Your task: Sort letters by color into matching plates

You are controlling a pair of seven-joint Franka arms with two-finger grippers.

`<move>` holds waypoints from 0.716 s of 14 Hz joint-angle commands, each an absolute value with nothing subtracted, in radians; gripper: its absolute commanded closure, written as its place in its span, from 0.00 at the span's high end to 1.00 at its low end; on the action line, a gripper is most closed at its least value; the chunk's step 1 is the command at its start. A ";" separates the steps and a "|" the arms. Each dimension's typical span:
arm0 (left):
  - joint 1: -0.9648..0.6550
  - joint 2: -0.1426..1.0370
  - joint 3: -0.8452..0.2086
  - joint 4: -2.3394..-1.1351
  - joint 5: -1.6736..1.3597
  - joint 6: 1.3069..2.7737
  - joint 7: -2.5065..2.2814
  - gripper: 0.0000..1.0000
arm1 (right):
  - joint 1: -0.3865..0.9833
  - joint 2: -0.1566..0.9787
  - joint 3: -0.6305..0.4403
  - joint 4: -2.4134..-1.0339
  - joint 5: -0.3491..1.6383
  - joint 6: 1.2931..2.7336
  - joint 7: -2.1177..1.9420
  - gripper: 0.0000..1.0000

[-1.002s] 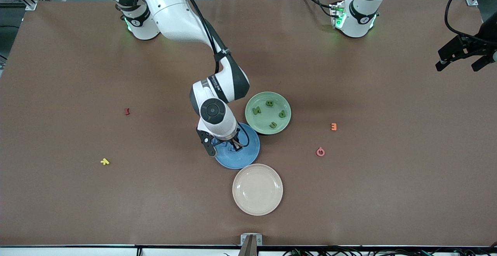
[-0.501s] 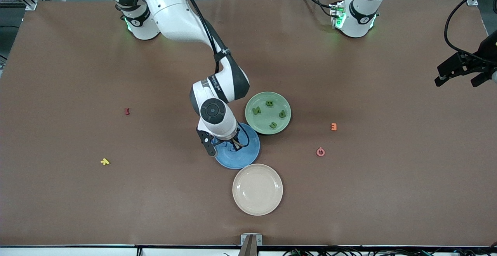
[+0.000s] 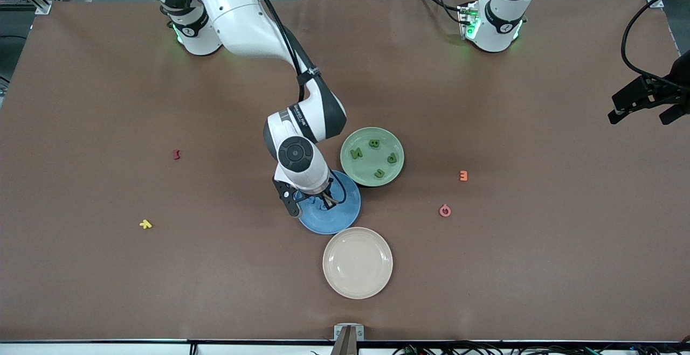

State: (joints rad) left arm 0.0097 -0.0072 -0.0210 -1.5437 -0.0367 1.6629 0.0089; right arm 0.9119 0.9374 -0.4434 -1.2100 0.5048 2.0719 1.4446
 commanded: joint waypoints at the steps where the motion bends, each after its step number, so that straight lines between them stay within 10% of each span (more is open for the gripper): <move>1: 0.014 0.000 -0.021 -1.522 -0.049 1.646 0.025 1.00 | 0.903 0.946 -0.437 -1.184 0.492 2.060 1.468 0.47; 10: -0.003 0.018 -0.028 -1.514 -0.049 1.667 0.021 1.00 | 0.905 0.946 -0.436 -1.186 0.492 2.059 1.468 0.60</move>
State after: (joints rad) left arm -0.0010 -0.0052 -0.0260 -1.5436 -0.0366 1.6648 0.0089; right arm 0.9119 0.9374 -0.4430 -1.2100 0.5048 2.0712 1.4452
